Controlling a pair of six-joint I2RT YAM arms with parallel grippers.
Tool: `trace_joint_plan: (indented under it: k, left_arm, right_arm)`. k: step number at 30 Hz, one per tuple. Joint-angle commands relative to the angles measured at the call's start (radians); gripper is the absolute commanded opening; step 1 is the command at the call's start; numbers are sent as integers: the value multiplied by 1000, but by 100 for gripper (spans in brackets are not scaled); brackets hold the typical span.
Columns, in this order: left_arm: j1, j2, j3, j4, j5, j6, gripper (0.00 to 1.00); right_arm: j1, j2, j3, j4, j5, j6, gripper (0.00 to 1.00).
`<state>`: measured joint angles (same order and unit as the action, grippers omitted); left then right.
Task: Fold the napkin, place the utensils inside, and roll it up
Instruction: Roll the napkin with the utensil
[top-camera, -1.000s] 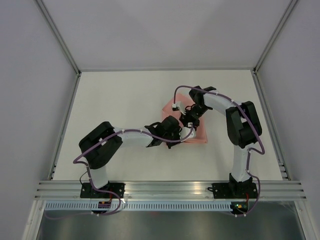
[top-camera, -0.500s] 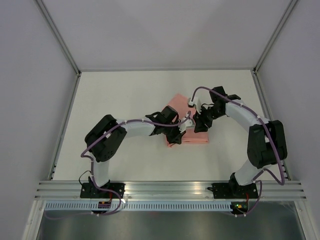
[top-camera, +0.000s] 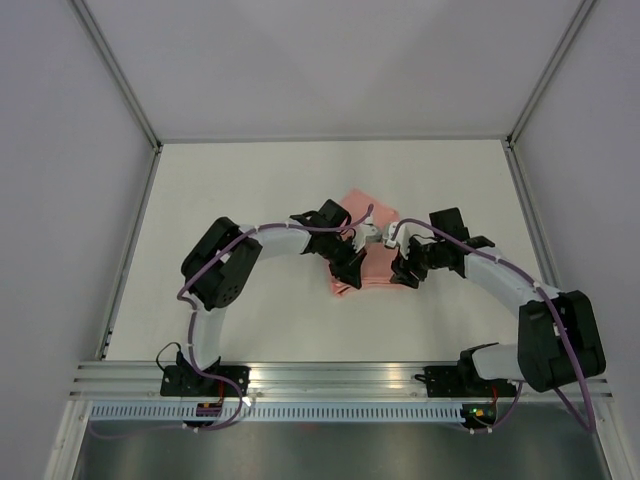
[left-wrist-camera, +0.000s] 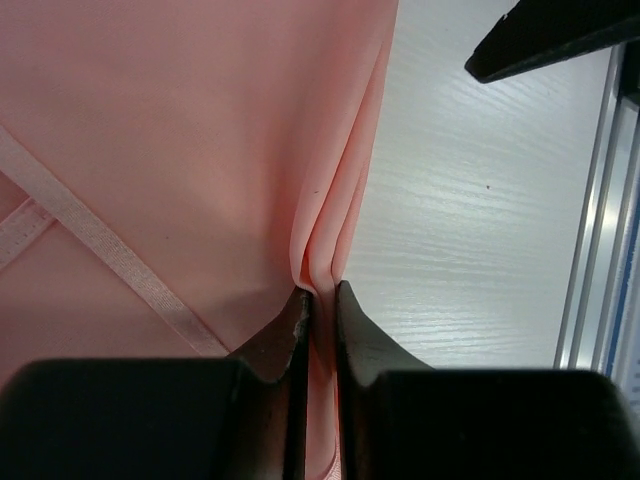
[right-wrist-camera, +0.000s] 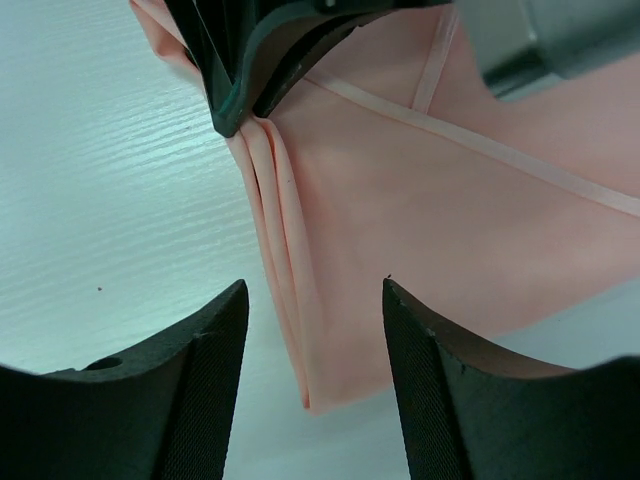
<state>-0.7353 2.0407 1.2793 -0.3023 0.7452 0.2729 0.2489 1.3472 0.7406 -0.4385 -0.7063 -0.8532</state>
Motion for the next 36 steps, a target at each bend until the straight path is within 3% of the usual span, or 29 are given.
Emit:
trace_joint_plan:
  k: [1,10,27,30,36]
  left_arm:
    - [10,96,14,-172,-1,-12,2]
    - [19,134,72,-222,22,-11,2]
    - [37,174,98,-258,56,0,2]
    - [37,176,103,-259,65,-3,2]
    - [39,170,115,-259,88,-14,2]
  right_arm:
    - [29,-54,-46,175,-1,-44,62]
    - [229,-27,-99,276,131,-66,64]
    - [346,98,-116,334,234,-90,63]
    - [351,113,-110,331,240,-86,59]
    - [352,147,-95,305,260,-80,41]
